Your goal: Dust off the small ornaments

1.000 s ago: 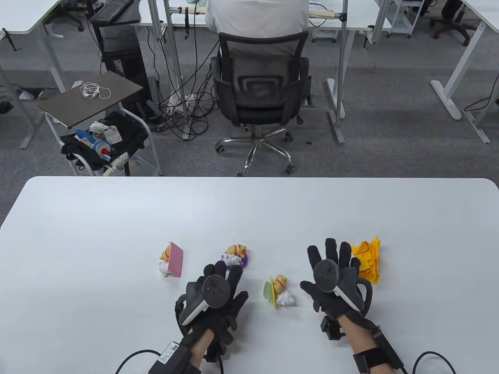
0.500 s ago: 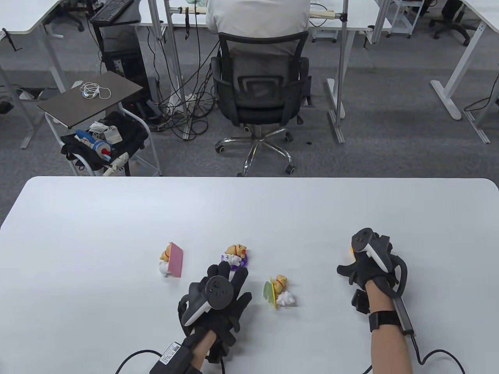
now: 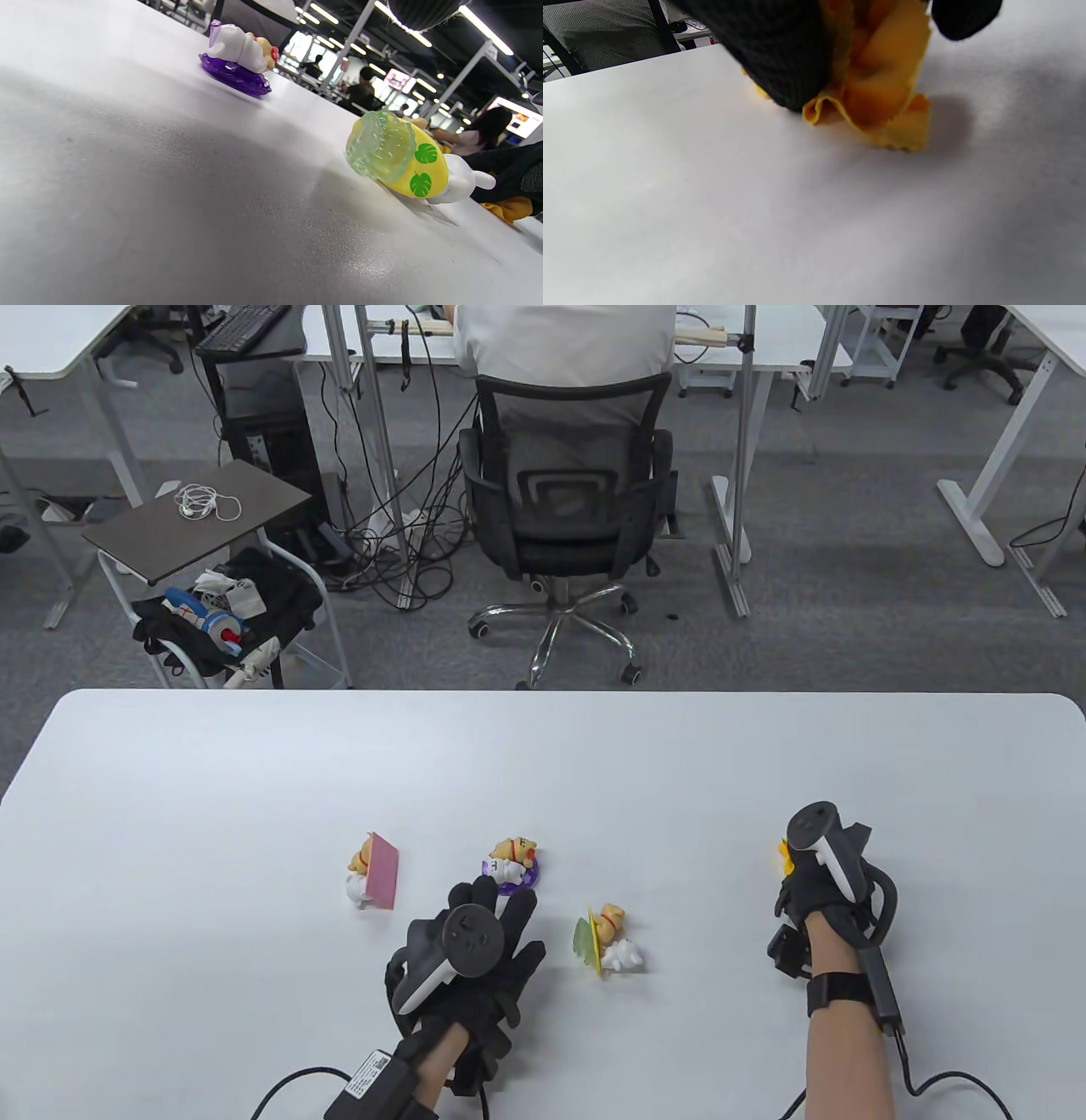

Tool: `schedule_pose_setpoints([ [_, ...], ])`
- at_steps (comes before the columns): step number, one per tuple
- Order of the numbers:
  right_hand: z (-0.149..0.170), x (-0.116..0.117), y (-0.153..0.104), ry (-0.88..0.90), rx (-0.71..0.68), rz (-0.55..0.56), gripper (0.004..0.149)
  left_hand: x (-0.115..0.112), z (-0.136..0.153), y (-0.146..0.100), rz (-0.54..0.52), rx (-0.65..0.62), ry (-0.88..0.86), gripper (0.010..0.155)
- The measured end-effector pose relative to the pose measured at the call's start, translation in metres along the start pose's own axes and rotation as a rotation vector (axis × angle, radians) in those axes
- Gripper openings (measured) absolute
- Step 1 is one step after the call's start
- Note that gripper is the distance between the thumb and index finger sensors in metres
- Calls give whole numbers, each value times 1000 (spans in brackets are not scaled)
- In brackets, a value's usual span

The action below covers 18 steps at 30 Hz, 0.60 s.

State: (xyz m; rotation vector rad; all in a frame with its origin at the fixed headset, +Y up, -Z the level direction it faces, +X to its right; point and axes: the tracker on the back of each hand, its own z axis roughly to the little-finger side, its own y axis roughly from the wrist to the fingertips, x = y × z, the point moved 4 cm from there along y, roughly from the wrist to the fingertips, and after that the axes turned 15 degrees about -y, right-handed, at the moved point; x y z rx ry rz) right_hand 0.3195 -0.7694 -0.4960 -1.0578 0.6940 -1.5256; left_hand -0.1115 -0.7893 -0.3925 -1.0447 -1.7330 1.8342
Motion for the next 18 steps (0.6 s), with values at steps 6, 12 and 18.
schedule_pose_setpoints([
  [6,-10,-9,-8,-68,-38,66,55,0,3,2,2,7,-12,67],
  [12,-30,-29,-35,-75,-171,137,52,1,2,2,-3,2,-12,68],
  [18,-56,-55,-91,-135,-374,316,52,1,2,1,-5,-6,-17,69],
])
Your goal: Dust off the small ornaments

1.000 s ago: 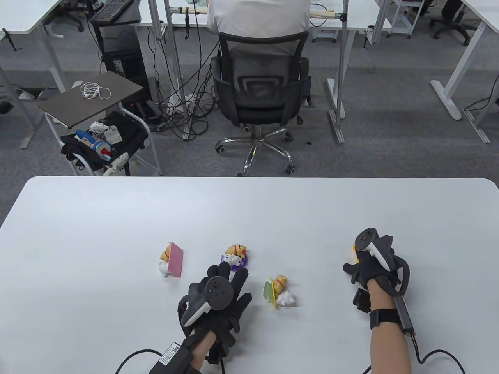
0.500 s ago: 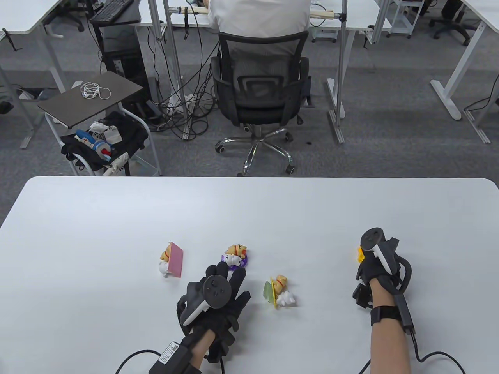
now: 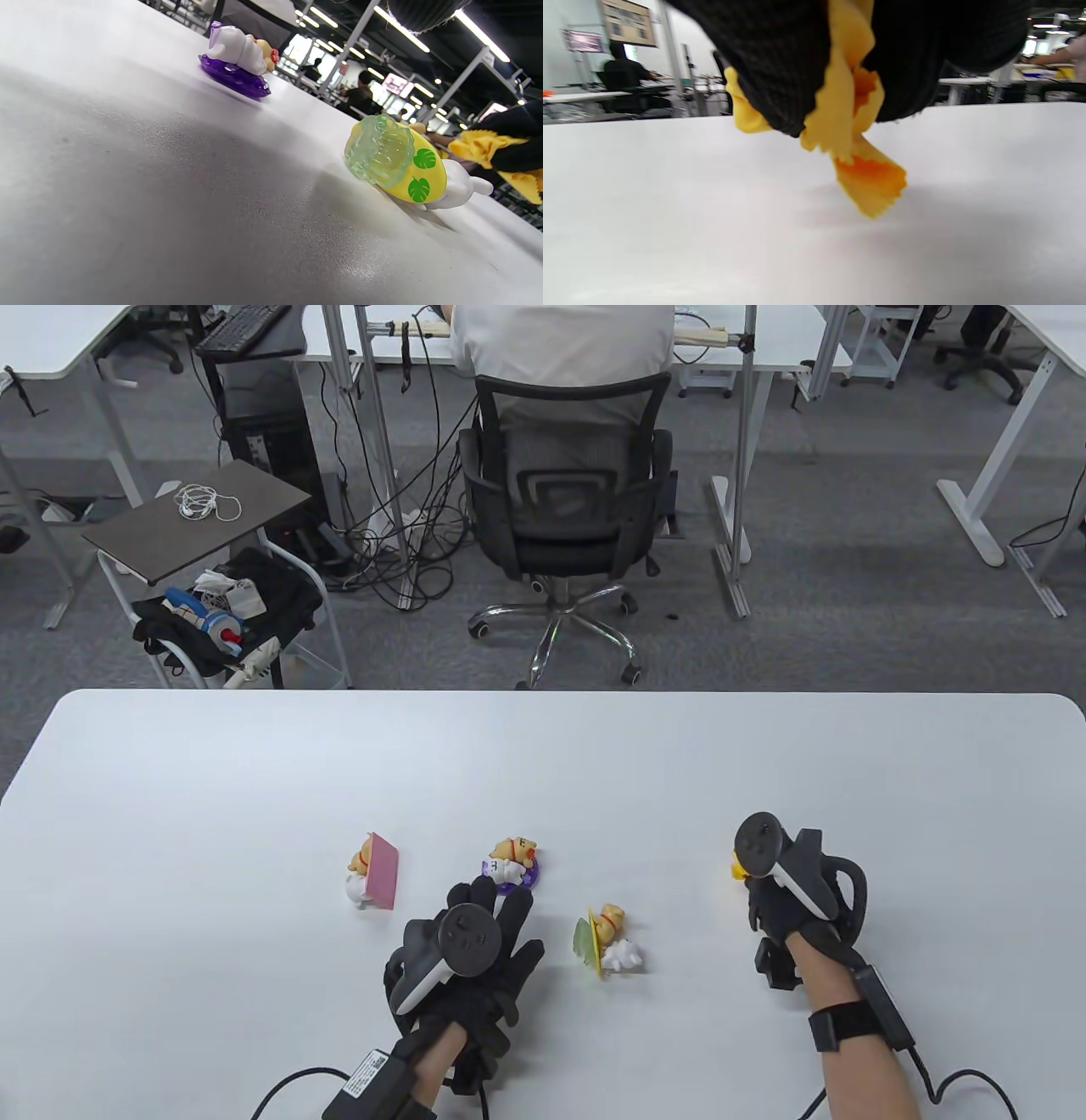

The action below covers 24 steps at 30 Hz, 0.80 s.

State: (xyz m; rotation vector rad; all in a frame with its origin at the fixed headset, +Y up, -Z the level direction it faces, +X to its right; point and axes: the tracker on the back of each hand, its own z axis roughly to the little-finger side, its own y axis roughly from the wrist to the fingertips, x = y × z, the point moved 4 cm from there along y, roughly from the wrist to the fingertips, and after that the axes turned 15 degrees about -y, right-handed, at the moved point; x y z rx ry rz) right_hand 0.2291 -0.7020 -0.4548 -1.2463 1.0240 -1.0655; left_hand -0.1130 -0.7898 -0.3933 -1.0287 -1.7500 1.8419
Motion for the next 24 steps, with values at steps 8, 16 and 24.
schedule_pose_setpoints([
  [8,-47,-20,-56,70,-201,157,53,-2,-5,0,4,-25,3,73],
  [16,-66,-1,-74,81,-254,169,53,-7,-24,3,26,-90,-20,74],
  [24,-72,1,-77,68,-267,168,53,-44,-66,25,153,-105,166,84],
])
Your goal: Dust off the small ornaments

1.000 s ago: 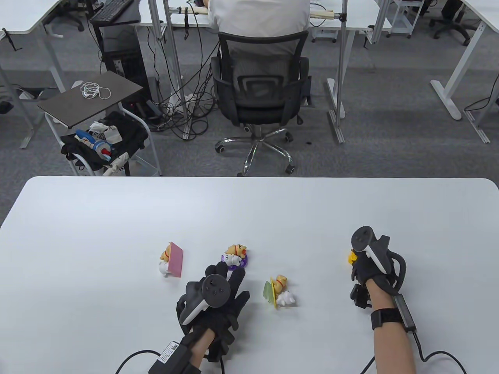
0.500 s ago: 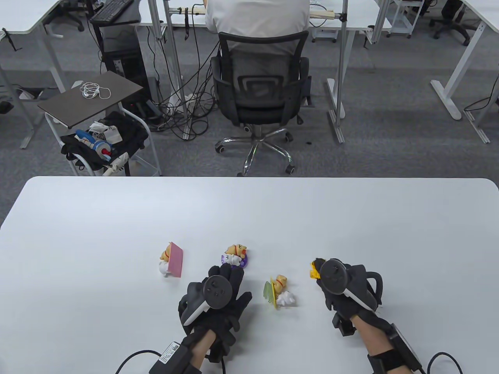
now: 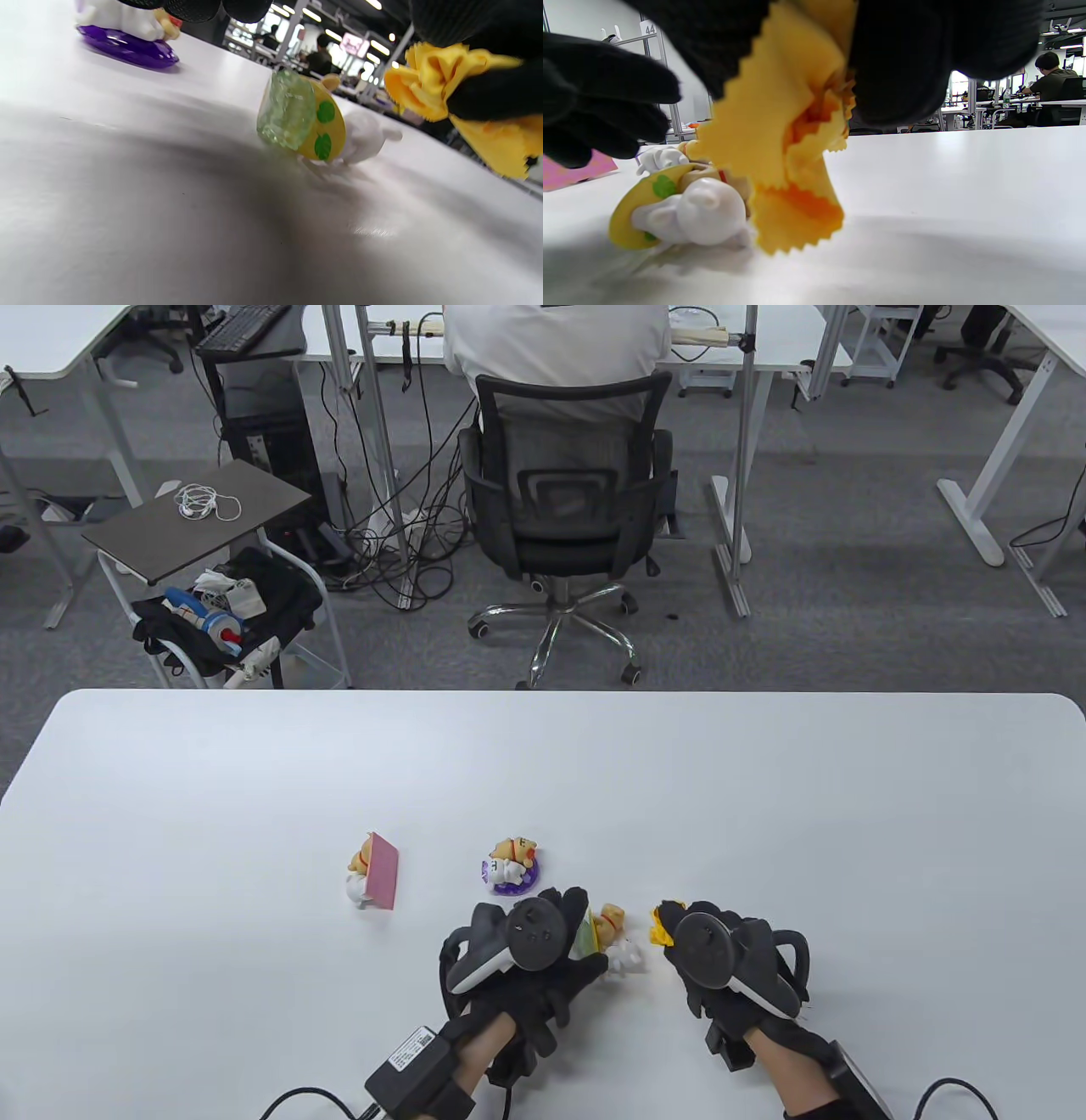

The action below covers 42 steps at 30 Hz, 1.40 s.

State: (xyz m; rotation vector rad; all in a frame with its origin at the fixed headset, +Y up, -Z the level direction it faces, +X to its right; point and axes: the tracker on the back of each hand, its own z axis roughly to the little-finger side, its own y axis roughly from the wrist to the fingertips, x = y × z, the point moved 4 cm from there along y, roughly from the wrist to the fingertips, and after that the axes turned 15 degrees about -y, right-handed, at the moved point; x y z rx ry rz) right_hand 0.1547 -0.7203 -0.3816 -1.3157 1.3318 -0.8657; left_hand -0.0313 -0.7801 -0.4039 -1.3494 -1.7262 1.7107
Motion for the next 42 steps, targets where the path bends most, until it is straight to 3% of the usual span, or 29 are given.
schedule_pose_setpoints([
  [5,-6,0,-5,-96,-8,31,53,-27,-11,26,100,74,102,98],
  [9,-5,-1,-7,-85,-10,42,53,-44,-15,38,187,122,166,100],
  [17,-1,-5,-8,-62,3,32,51,-46,-18,43,195,106,219,95],
  [22,4,-8,-9,-46,23,33,49,-35,-13,40,149,92,120,94],
  [26,8,-10,-10,11,36,36,49,-7,0,25,46,83,-129,92],
  [31,4,-23,-5,225,27,57,58,26,27,-7,-52,18,-710,83],
  [35,-12,-43,9,366,16,45,62,32,46,-25,-50,-38,-1109,80],
  [42,-61,-76,16,697,-102,194,53,24,59,-33,-38,-136,-1435,79],
])
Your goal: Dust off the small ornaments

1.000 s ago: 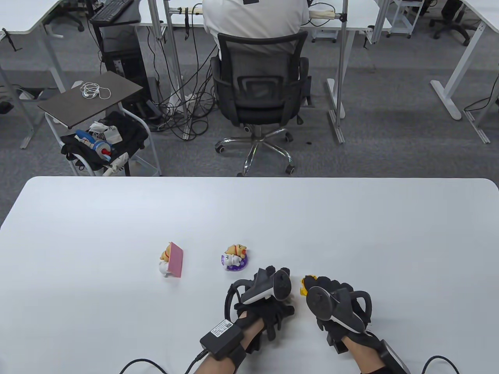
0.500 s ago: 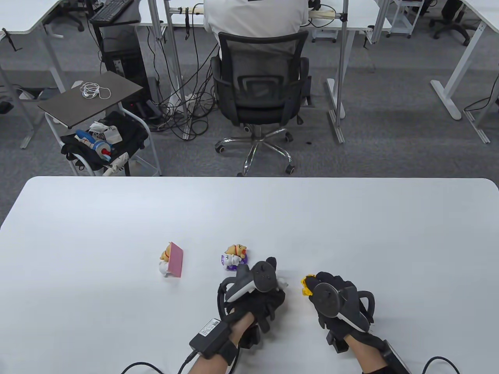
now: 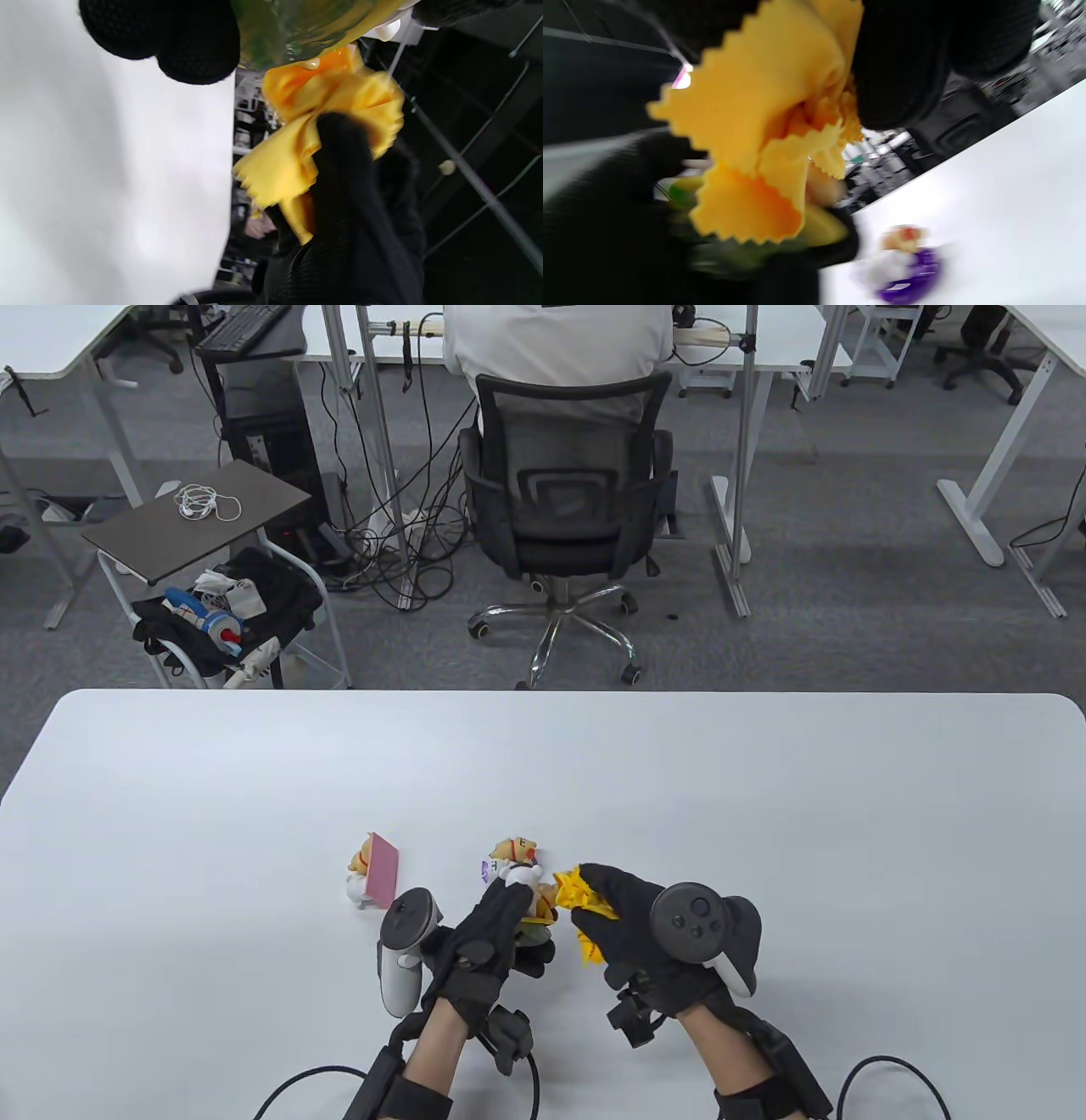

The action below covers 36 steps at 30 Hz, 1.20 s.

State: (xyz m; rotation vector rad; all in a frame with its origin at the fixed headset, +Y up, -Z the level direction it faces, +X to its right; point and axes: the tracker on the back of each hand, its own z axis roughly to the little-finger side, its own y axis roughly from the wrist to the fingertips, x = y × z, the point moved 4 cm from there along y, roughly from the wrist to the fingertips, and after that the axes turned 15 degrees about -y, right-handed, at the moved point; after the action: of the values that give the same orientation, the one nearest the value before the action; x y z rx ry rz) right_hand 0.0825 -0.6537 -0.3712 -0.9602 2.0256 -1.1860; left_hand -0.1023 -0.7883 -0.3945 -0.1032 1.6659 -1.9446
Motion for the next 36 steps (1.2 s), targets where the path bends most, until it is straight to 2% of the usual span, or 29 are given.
schedule_pose_setpoints([
  [3,-16,9,-4,-12,-56,53,48,-3,8,1,34,-9,-142,76],
  [5,-23,14,-11,-149,-112,119,45,-3,6,0,34,-36,-195,73],
  [8,-28,15,-17,-374,-190,153,44,-1,1,1,25,-53,-136,70],
  [12,-28,9,-21,-392,-188,179,44,-10,7,3,41,1,-135,70],
  [14,-31,5,-25,-325,-212,203,45,-11,11,2,33,29,-97,70],
  [16,-32,6,-28,-348,-222,198,45,-12,10,3,35,4,-68,70],
  [19,-26,7,-29,-435,-217,201,44,-13,4,1,61,-30,-158,69],
  [21,-22,5,-27,-417,-192,169,43,-9,1,-1,39,-44,-129,69],
  [24,-17,-4,-27,-351,-157,204,45,-10,-2,-1,55,-62,-126,70],
  [27,-1,-14,-25,-131,-57,217,47,-13,3,0,72,-24,-70,70],
  [30,16,-8,-21,71,28,135,46,-24,2,3,178,-72,-81,68],
  [32,25,-7,-22,155,37,157,46,-25,1,3,164,-58,-110,67],
  [34,27,-5,-19,143,59,66,45,-20,1,3,160,-77,-59,67],
  [36,32,-4,-18,74,87,55,45,-21,1,4,188,-92,-100,67],
])
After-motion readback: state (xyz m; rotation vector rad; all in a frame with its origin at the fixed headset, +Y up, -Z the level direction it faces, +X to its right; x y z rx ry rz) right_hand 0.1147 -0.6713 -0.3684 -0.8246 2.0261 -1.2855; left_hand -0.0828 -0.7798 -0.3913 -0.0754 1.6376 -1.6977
